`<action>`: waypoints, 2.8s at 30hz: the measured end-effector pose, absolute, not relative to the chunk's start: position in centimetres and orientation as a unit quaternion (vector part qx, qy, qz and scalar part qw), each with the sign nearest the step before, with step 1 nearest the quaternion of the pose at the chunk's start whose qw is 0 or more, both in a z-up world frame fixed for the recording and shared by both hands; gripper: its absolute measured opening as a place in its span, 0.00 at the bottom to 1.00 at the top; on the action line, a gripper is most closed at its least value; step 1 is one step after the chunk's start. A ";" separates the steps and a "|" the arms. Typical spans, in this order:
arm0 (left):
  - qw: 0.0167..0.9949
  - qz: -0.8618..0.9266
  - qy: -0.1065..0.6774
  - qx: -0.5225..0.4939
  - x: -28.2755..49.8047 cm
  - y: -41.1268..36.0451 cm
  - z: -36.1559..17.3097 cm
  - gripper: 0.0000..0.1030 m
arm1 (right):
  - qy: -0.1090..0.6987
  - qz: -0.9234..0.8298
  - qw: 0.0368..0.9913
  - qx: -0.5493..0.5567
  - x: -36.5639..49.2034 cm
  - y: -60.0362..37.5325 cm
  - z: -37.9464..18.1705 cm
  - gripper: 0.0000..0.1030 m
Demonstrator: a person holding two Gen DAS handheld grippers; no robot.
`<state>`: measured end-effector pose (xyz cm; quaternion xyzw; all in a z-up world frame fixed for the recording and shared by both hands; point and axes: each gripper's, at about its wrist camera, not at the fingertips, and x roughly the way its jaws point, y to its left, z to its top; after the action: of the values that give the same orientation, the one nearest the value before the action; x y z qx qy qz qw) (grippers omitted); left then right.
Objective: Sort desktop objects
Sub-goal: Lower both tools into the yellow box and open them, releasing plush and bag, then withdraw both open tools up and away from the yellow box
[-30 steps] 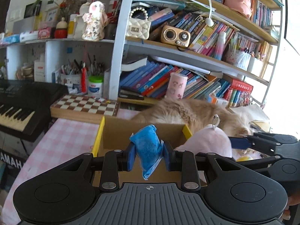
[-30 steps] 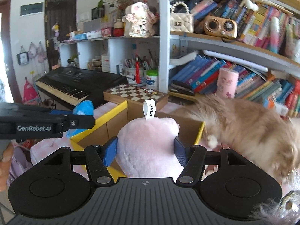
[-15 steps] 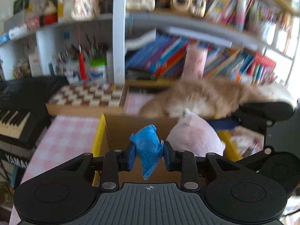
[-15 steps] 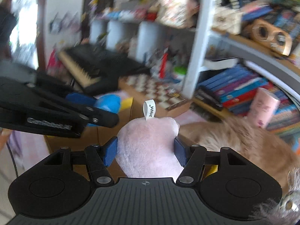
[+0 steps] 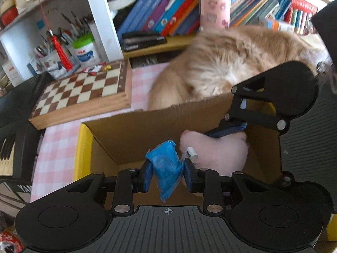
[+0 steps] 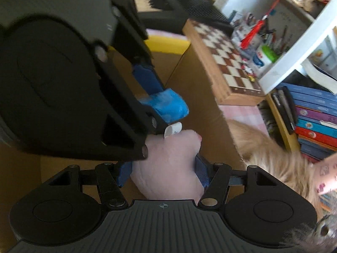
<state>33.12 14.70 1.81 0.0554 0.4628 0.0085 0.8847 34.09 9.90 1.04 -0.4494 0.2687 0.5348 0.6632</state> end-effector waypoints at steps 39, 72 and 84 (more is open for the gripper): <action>0.966 0.031 0.257 0.008 21.1 14.3 11.1 0.88 | 0.192 0.457 0.831 -0.252 29.5 1.0 11.0 0.75; 0.972 0.048 0.225 -0.050 6.0 14.8 11.9 0.93 | 0.195 0.293 0.932 -0.093 13.2 -7.4 12.7 0.76; 0.960 0.074 0.260 -0.074 2.4 15.0 8.1 0.93 | 0.228 0.267 0.932 -0.088 8.7 -7.5 9.2 0.76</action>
<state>2.44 14.99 8.05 -0.0742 0.2604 0.0740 0.9598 8.74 -7.52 9.25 -0.0884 0.2284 0.2668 0.9321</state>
